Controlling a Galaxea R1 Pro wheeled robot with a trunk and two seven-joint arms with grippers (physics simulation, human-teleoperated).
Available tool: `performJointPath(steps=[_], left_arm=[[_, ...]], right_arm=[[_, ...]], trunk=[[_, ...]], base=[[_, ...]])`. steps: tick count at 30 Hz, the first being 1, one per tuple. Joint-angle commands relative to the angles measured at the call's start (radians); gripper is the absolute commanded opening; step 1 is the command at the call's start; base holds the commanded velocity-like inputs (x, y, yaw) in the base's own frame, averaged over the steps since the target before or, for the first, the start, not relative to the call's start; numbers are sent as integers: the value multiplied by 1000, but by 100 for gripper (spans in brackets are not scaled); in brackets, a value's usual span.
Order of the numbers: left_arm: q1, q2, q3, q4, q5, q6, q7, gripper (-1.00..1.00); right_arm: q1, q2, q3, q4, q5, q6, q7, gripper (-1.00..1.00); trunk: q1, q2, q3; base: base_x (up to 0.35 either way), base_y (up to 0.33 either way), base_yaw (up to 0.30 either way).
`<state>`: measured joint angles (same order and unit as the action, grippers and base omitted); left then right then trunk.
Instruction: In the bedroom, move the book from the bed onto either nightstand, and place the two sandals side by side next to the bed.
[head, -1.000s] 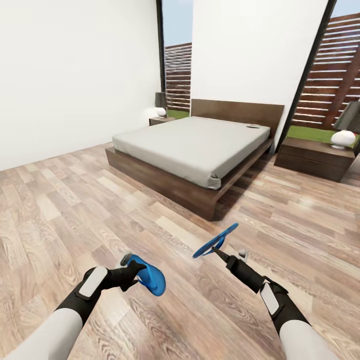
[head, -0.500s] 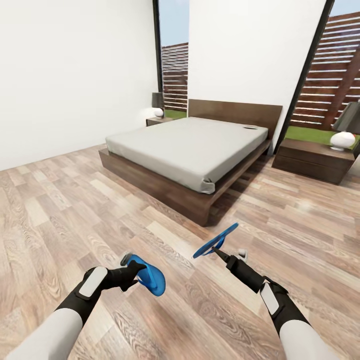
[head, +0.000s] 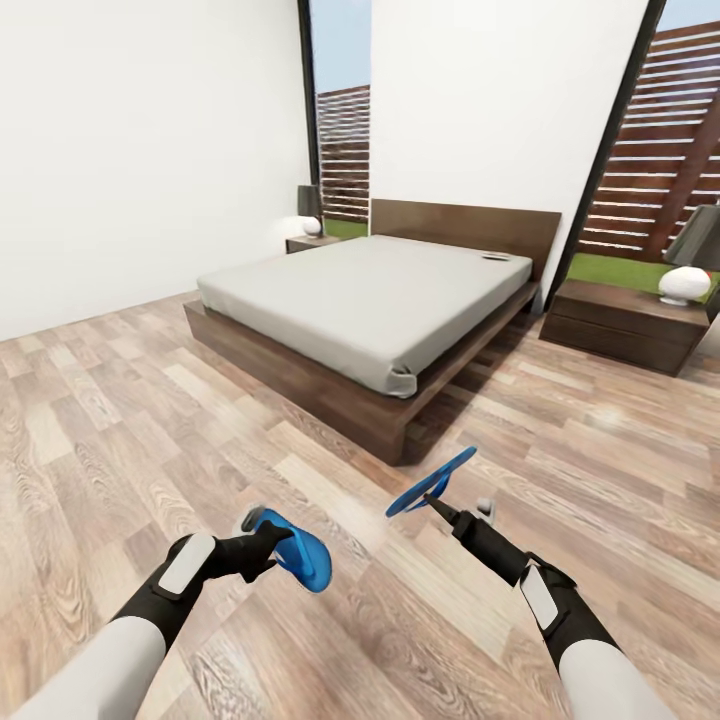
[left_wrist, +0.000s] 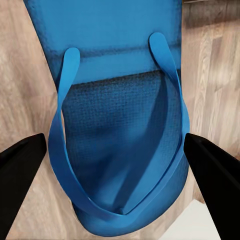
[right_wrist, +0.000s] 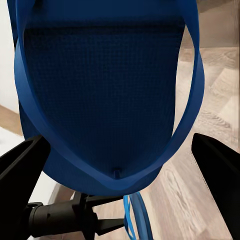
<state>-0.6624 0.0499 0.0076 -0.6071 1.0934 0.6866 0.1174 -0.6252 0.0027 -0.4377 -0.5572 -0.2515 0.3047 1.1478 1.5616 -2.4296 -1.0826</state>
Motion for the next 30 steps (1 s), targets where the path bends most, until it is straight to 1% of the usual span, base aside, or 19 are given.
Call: performJointPath(steps=[1,30], left_arm=[[0,0,1,-2,13,4,10,-100],[-1,-1,1,-2,12,4,10,-100]], right_arm=[[-1,0,-3,0,-5,10,3,-100],[-1,0,-1,0,-5,10,3,-100]], trunk=[[0,0,-1],[0,0,-1]], base=[[184,-188,0],[189,-196,0]])
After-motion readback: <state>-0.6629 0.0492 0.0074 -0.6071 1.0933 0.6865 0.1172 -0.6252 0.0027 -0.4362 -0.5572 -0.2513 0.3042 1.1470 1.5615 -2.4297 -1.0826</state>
